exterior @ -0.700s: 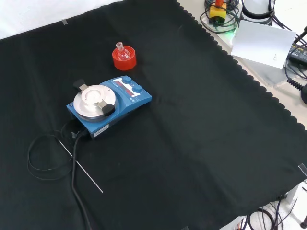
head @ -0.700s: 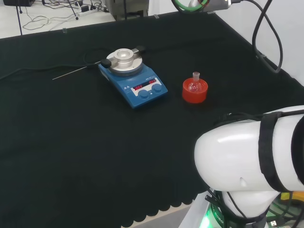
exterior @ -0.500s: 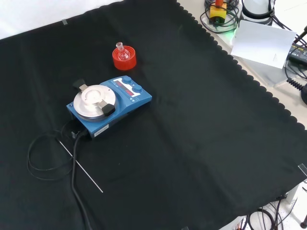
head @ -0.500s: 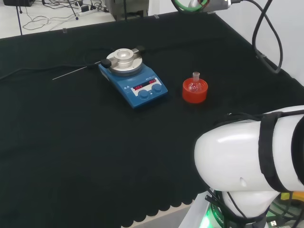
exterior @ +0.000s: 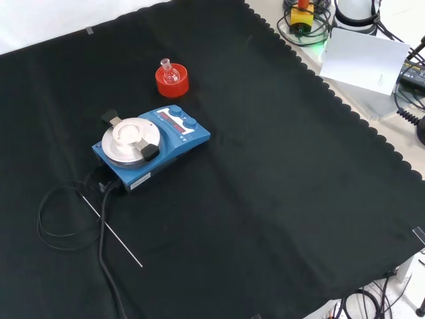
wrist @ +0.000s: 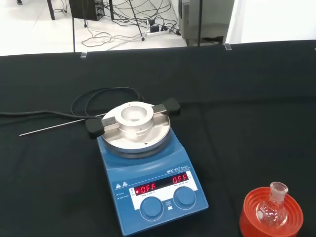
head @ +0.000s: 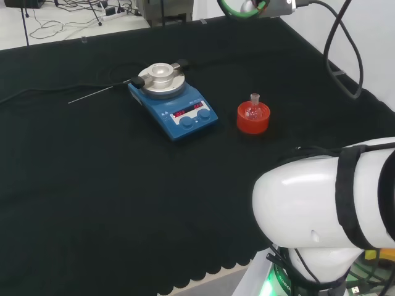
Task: Pick up the round-bottom flask.
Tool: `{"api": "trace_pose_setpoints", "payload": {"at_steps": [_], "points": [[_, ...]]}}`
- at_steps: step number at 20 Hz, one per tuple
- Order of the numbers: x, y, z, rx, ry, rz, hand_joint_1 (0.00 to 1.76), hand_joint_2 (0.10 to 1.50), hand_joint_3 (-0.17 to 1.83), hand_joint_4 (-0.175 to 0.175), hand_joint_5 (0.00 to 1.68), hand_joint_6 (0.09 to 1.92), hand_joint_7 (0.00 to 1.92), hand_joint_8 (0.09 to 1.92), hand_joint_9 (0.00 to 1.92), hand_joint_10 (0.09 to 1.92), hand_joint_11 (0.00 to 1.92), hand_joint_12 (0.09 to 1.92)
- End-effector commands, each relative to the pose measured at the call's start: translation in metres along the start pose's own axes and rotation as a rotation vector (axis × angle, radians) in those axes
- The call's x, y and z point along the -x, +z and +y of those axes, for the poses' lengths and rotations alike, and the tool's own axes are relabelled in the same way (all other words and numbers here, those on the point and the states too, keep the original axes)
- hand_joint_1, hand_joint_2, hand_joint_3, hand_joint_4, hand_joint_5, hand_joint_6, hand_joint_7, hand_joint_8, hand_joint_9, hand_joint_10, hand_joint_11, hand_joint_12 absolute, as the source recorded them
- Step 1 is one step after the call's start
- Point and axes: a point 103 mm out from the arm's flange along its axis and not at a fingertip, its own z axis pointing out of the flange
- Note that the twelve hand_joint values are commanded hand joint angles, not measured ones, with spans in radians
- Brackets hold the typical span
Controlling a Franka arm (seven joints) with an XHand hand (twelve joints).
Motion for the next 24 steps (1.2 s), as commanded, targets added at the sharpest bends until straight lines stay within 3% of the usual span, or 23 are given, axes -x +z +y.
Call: {"api": "trace_pose_setpoints", "payload": {"at_steps": [1, 9, 19, 24], "points": [[0.002, 0.019, 0.003, -0.011, 0.031, 0.014, 0.11, 1.28, 0.30, -0.023, 0.43, 0.23, 0.18, 0.60, 0.28, 0.66, 0.00, 1.31], [0.035, 0.053, 0.027, -0.047, 0.093, 0.032, 0.18, 1.26, 0.28, -0.027, 0.46, 0.22, 0.18, 0.60, 0.27, 0.66, 0.00, 1.30], [0.116, 0.124, 0.099, -0.070, 0.146, 0.115, 0.27, 1.24, 0.26, -0.032, 0.49, 0.23, 0.20, 0.60, 0.28, 0.67, 0.00, 1.34], [0.137, 0.152, 0.126, -0.100, 0.157, 0.123, 0.29, 1.23, 0.26, -0.035, 0.50, 0.23, 0.19, 0.60, 0.29, 0.67, 0.00, 1.35]]}}
